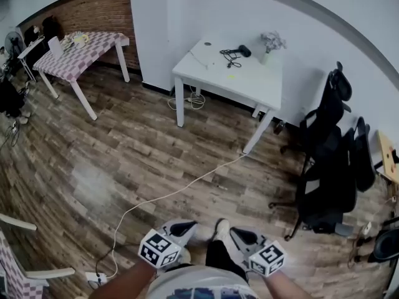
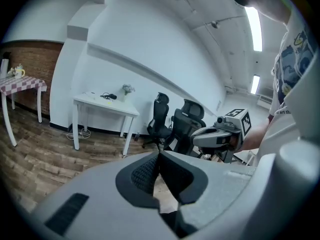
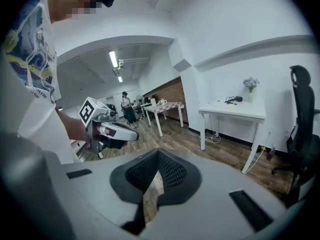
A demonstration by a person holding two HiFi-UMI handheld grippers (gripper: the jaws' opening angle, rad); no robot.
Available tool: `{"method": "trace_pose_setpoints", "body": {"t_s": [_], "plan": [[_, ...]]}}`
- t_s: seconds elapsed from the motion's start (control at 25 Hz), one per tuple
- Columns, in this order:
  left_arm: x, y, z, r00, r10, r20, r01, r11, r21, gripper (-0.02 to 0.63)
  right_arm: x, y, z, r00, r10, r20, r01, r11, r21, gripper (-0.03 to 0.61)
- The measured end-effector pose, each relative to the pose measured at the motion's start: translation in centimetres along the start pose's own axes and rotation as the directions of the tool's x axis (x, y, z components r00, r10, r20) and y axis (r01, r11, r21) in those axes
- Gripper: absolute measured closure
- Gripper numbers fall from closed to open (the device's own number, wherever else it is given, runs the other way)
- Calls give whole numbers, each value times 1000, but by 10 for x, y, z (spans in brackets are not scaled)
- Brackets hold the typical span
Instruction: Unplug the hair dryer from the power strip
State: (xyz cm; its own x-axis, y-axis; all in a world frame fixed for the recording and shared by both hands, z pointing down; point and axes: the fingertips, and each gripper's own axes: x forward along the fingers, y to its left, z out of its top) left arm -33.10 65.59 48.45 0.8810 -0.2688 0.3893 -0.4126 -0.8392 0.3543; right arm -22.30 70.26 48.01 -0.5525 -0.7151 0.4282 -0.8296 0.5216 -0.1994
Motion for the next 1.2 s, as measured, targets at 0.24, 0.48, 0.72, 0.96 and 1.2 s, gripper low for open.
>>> {"method": "trace_pose_setpoints", "body": {"t_s": [0.24,0.48,0.72,0.96,1.2], "plan": [[54,16,38,999,36,-4,-36,999,13,611,14,-73,22,999,25,40,-25,1000,-2,581],[129,20,91,998,61,-6,-61,998,22,609,11,-156,51,995,74,69,-73,997,-14,576],[202,21,131,998,65,-11,-65,998,25,609,-2,-236,59,998,61,20,-61,998,-23,538],[247,33,152,997,80,-16,-80,997,23,609,1,-292,68,999,34,23,-34,999,20,535],[276,69,179,995,96,11,-97,995,10,609,22,-329,81,998,37,46,-38,999,19,525]]}}
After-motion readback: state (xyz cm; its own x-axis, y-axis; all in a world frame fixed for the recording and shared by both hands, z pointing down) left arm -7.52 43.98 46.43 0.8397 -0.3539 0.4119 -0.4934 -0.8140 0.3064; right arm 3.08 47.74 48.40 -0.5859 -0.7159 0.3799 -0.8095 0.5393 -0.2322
